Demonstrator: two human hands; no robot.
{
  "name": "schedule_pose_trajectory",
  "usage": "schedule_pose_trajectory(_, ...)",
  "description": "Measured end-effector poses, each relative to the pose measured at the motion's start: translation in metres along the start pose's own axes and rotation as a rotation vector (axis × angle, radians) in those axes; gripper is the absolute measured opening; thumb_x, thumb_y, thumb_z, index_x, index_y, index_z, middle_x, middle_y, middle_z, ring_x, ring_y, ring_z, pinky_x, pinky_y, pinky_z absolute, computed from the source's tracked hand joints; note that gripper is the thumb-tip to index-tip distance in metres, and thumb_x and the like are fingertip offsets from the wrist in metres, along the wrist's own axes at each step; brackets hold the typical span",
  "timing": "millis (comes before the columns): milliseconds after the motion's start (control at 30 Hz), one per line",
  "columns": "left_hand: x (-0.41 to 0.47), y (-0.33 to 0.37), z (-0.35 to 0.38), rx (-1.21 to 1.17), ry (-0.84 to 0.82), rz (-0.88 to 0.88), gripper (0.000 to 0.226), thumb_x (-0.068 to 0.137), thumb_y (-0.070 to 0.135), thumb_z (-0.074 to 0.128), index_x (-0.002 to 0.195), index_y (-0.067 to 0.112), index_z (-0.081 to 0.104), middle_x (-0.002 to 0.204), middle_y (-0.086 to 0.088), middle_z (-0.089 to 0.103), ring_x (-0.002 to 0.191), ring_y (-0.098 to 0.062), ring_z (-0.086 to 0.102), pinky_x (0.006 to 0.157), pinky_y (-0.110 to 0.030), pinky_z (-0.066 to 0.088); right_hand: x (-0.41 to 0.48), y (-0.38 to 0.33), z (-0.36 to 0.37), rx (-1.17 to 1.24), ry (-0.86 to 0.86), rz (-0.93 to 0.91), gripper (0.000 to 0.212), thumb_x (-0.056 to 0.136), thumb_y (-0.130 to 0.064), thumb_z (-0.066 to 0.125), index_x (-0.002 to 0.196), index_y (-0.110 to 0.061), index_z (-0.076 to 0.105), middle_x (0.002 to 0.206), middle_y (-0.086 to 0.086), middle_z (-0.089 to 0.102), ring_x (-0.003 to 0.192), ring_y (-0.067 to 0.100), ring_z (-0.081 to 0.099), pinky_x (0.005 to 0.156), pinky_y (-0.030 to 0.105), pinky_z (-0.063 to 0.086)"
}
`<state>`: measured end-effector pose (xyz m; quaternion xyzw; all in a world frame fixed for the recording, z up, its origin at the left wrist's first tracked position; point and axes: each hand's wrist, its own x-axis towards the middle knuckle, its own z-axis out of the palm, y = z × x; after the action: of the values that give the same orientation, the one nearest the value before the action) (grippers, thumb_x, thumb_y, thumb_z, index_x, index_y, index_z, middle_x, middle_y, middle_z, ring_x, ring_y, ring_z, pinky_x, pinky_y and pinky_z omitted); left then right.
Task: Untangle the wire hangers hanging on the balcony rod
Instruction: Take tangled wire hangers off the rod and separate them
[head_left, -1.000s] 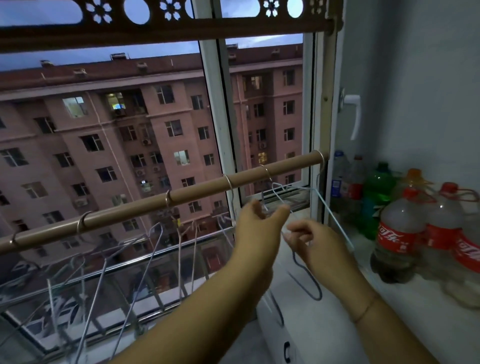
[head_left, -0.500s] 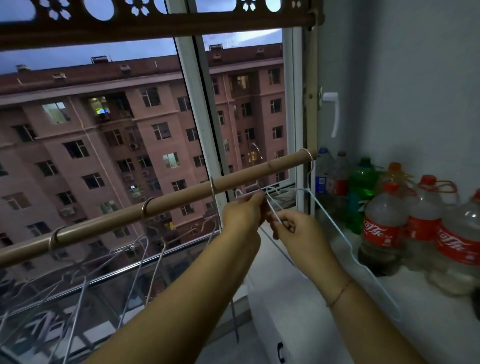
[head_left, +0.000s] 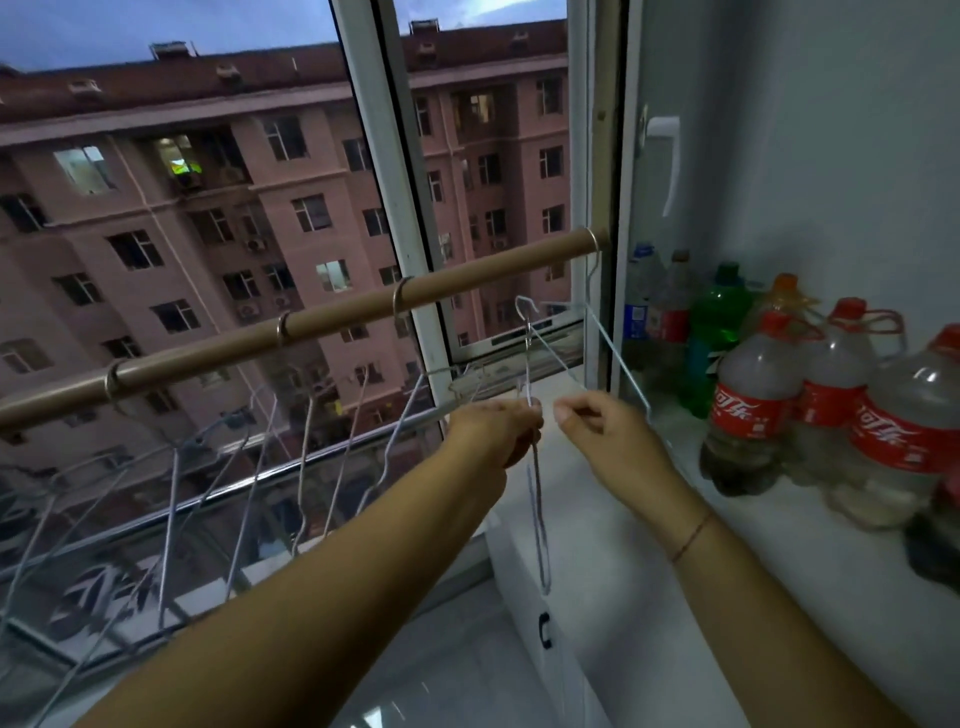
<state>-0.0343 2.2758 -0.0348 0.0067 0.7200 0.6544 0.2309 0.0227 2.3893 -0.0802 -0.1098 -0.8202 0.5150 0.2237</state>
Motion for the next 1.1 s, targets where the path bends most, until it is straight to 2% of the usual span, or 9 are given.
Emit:
schedule_pose_trajectory(167, -0.025, -0.03, -0.015, 0.006, -0.096, 0.051, 0.02, 0.088, 0.016, 0.063, 0.104, 0.005, 0.07, 0.079, -0.003, 0.065, 0.071, -0.011, 0.059, 0.059, -0.016, 0.048, -0.007, 0.004, -0.003, -0.091, -0.156, -0.139, 0.032, 0.092, -0.025, 0.052, 0.123, -0.034, 0.047, 0.125, -0.018, 0.042, 0.117, 0.0, 0.042, 0.102, 0.023, 0.034)
schedule_pose_trajectory(333, -0.035, -0.05, -0.03, 0.029, -0.13, 0.058, 0.015, 0.089, 0.016, 0.06, 0.096, 0.01, 0.072, 0.078, -0.003, 0.065, 0.072, -0.012, 0.057, 0.069, -0.022, 0.049, -0.014, 0.005, -0.004, -0.24, -0.3, -0.156, 0.04, 0.094, -0.028, 0.048, 0.132, -0.034, 0.041, 0.139, -0.014, 0.041, 0.125, 0.002, 0.036, 0.102, 0.023, 0.029)
schedule_pose_trajectory(467, -0.037, -0.056, -0.039, 0.067, -0.087, 0.109, 0.018, 0.09, 0.015, 0.058, 0.1, 0.011, 0.072, 0.096, -0.007, 0.068, 0.087, -0.014, 0.057, 0.083, -0.027, 0.047, -0.022, -0.002, -0.009, -0.321, -0.295, -0.131, 0.027, 0.093, -0.025, 0.05, 0.119, -0.026, 0.057, 0.119, -0.009, 0.059, 0.111, 0.006, 0.052, 0.094, 0.021, 0.04)
schedule_pose_trajectory(633, -0.039, -0.062, -0.039, 0.071, -0.027, 0.157, 0.018, 0.091, 0.014, 0.057, 0.101, 0.011, 0.071, 0.102, 0.0, 0.07, 0.102, -0.015, 0.06, 0.08, -0.025, 0.048, -0.039, -0.015, -0.018, -0.368, -0.295, -0.106, 0.014, 0.091, -0.018, 0.054, 0.096, -0.025, 0.064, 0.079, -0.012, 0.063, 0.079, 0.005, 0.061, 0.071, 0.016, 0.047)
schedule_pose_trajectory(733, -0.041, -0.062, -0.031, 0.063, 0.126, 0.213, 0.014, 0.085, 0.016, 0.065, 0.099, 0.016, 0.067, 0.111, -0.007, 0.066, 0.11, -0.022, 0.058, 0.098, -0.042, 0.047, -0.047, -0.019, -0.023, -0.254, -0.223, -0.017, 0.016, 0.09, -0.012, 0.053, 0.091, -0.021, 0.066, 0.068, -0.002, 0.062, 0.062, 0.008, 0.06, 0.057, 0.016, 0.049)
schedule_pose_trajectory(800, -0.045, -0.057, -0.025, 0.027, 0.181, 0.294, 0.012, 0.083, 0.02, 0.068, 0.094, 0.018, 0.064, 0.105, -0.009, 0.065, 0.102, -0.023, 0.06, 0.09, -0.037, 0.051, -0.051, -0.024, -0.027, -0.136, -0.13, 0.044, 0.016, 0.091, -0.01, 0.052, 0.09, -0.021, 0.065, 0.066, 0.003, 0.062, 0.053, 0.008, 0.059, 0.048, 0.013, 0.047)
schedule_pose_trajectory(900, -0.053, -0.038, -0.011, -0.02, -0.017, 0.31, 0.013, 0.086, 0.027, 0.063, 0.087, 0.015, 0.069, 0.08, -0.001, 0.065, 0.079, -0.014, 0.059, 0.071, -0.021, 0.05, -0.053, -0.036, -0.032, -0.057, -0.008, 0.043, 0.014, 0.091, -0.012, 0.052, 0.095, -0.018, 0.064, 0.067, 0.006, 0.061, 0.049, 0.011, 0.059, 0.044, 0.017, 0.047)
schedule_pose_trajectory(1000, -0.059, -0.009, 0.001, -0.066, -0.207, 0.272, 0.023, 0.09, 0.026, 0.058, 0.094, 0.006, 0.07, 0.08, -0.007, 0.059, 0.079, -0.019, 0.054, 0.082, -0.029, 0.05, -0.051, -0.052, -0.033, 0.013, 0.057, 0.013, 0.015, 0.092, -0.012, 0.05, 0.103, -0.014, 0.061, 0.069, 0.007, 0.061, 0.045, 0.008, 0.059, 0.042, 0.015, 0.046)
schedule_pose_trajectory(1100, -0.058, 0.018, 0.012, -0.148, -0.225, 0.278, 0.026, 0.09, 0.018, 0.058, 0.105, -0.001, 0.067, 0.082, -0.009, 0.06, 0.08, -0.02, 0.054, 0.085, -0.032, 0.051, -0.042, -0.069, -0.031, 0.084, 0.118, -0.015, 0.019, 0.094, -0.011, 0.048, 0.109, -0.011, 0.058, 0.071, 0.008, 0.06, 0.048, 0.01, 0.059, 0.044, 0.017, 0.049)
